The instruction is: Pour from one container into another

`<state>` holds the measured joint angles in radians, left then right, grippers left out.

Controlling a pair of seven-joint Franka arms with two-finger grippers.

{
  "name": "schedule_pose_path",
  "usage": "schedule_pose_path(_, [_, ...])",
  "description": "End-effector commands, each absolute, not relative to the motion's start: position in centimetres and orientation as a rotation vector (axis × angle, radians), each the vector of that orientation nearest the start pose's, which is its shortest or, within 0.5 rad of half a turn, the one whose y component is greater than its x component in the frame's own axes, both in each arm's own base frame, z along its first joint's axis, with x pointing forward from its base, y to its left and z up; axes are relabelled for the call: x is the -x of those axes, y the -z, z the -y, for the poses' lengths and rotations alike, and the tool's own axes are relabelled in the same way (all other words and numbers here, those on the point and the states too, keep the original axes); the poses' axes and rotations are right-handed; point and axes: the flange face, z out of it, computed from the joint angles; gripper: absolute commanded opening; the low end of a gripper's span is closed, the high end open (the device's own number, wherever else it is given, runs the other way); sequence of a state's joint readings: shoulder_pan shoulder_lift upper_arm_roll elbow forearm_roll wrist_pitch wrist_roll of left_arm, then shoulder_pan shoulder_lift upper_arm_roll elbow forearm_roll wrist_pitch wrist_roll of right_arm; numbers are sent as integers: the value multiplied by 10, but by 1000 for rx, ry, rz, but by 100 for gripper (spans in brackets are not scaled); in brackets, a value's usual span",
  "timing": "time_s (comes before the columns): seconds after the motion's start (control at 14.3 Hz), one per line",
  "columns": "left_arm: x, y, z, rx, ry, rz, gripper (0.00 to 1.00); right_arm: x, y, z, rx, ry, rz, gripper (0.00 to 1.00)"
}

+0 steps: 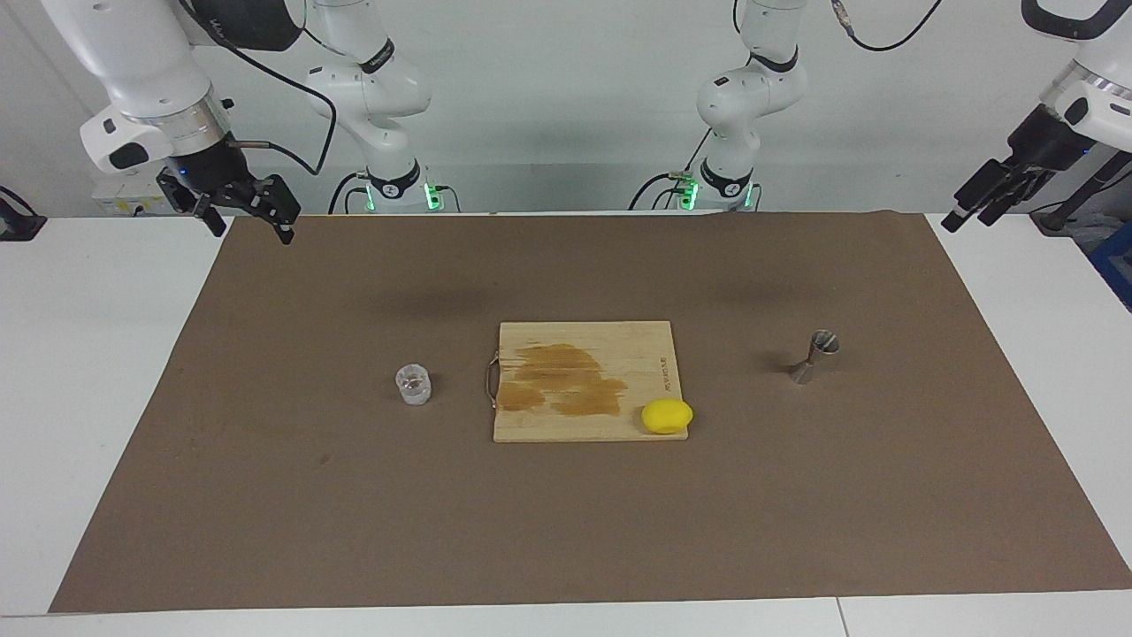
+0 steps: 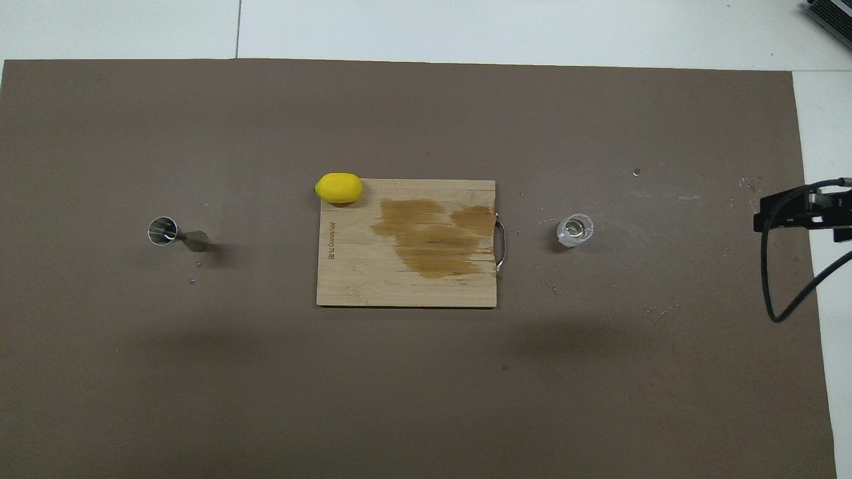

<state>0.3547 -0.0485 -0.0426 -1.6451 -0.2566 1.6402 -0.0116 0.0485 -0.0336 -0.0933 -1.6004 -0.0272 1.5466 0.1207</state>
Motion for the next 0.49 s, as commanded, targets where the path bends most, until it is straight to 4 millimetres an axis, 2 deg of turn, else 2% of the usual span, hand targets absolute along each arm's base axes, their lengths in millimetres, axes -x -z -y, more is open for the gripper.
schedule_pose_path(0.0, [-539, -607, -156, 3353, 163, 627, 100, -534, -618, 33, 3099, -28, -410, 100])
schedule_pose_path(0.14, [-546, -595, -169, 3385, 180, 697, 100, -532, -614, 51, 2992, -47, -510, 100])
schedule_pose_path(0.28, [-554, -579, -176, 3429, 163, 754, 100, -532, -595, 50, 2954, -85, -588, 100])
schedule_pose_path(0.42, [-560, -559, -186, 3509, 136, 815, 100, -535, -583, 44, 2819, -118, -717, 100])
